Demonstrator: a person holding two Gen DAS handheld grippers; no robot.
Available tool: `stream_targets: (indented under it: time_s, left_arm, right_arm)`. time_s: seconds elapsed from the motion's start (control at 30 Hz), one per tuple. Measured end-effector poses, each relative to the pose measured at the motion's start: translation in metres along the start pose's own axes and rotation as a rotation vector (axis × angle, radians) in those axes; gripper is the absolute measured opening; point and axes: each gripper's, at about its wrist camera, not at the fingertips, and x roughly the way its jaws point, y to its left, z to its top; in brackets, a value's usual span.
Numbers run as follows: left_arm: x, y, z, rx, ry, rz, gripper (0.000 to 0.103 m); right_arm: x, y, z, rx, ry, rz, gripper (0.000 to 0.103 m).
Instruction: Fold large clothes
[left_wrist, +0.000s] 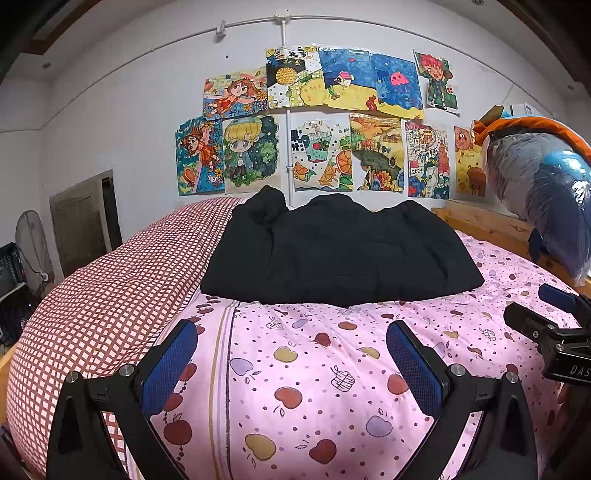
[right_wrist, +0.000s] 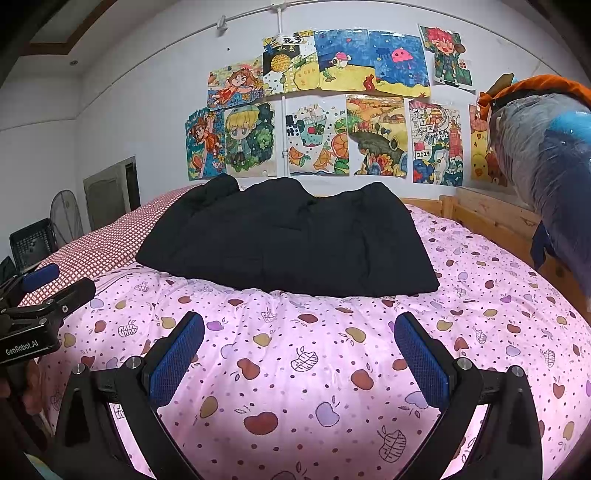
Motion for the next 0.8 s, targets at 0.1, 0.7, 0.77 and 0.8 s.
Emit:
stream_targets:
  time_s: [0.1, 0.7, 0.77, 0.8]
  left_arm:
    - [0.0002, 0.0004, 0.0001, 0.000, 0.000, 0.000, 0.103]
    - [0.0008, 0.0019, 0.0000, 0.000, 0.000, -0.003, 0.103]
    - [0.0009, 0.0018, 0.0000, 0.001, 0.000, -0.003, 0.103]
    - [0.0008, 0.0019, 0.0000, 0.001, 0.001, -0.003, 0.103]
  right_arm:
    - [0.0001, 0.0006, -0.0008, 0.003, 0.002, 0.001, 0.101]
    - [0.0003, 0.0015, -0.0004, 0.002, 0.003, 0.000, 0.101]
    - [0.0005, 0.0016, -0.0003, 0.002, 0.004, 0.000, 0.101]
    - [0.0003, 0.0023, -0.0007, 0.002, 0.004, 0.000, 0.101]
